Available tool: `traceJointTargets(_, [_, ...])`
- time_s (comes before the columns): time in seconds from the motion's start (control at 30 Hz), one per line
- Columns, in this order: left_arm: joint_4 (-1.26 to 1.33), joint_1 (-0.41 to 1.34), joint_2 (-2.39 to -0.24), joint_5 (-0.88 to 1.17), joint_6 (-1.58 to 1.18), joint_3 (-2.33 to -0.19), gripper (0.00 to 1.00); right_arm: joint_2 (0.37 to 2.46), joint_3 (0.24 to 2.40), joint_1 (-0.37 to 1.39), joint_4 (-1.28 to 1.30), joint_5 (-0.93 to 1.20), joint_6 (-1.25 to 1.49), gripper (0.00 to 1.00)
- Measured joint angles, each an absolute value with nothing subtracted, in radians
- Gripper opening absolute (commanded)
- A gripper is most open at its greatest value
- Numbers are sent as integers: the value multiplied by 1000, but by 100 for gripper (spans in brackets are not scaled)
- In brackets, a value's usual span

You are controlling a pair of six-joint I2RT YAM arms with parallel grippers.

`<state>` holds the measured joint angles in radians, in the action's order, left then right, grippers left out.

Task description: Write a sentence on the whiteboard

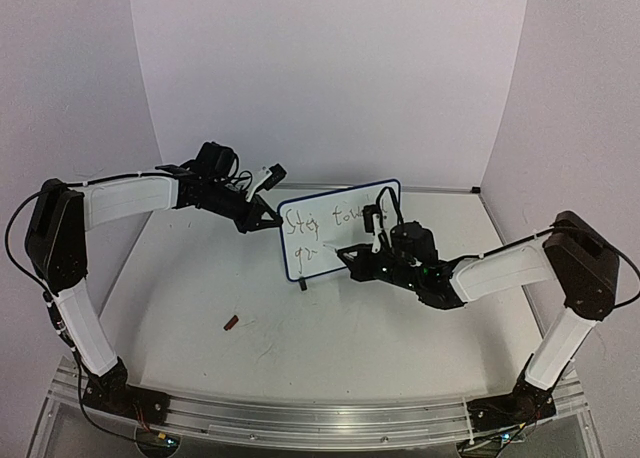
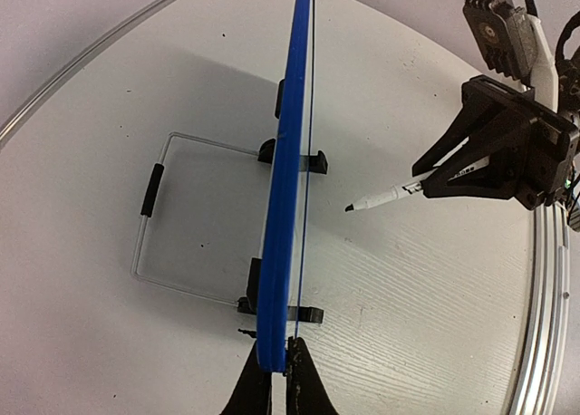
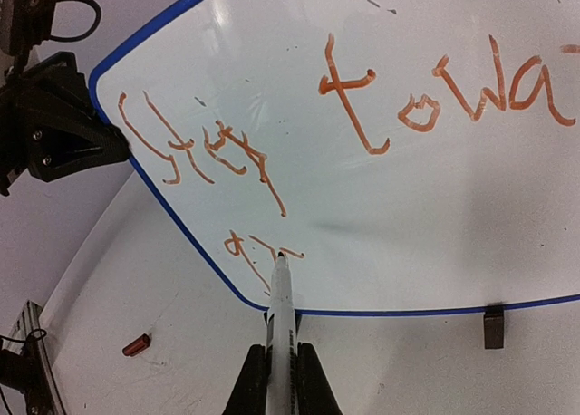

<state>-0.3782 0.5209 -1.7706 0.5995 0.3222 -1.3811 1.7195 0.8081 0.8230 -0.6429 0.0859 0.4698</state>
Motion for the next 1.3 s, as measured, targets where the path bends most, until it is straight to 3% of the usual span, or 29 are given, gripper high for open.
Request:
traceJointTargets(0.73, [-386, 525, -1771, 596, 323, -1385, 0, 1726, 811, 722, -611, 276, 426, 0])
traceJointTargets(1.3, [-387, 525, -1771, 590, 323, -1386, 0, 1832, 939, 708, -553, 327, 382, 0])
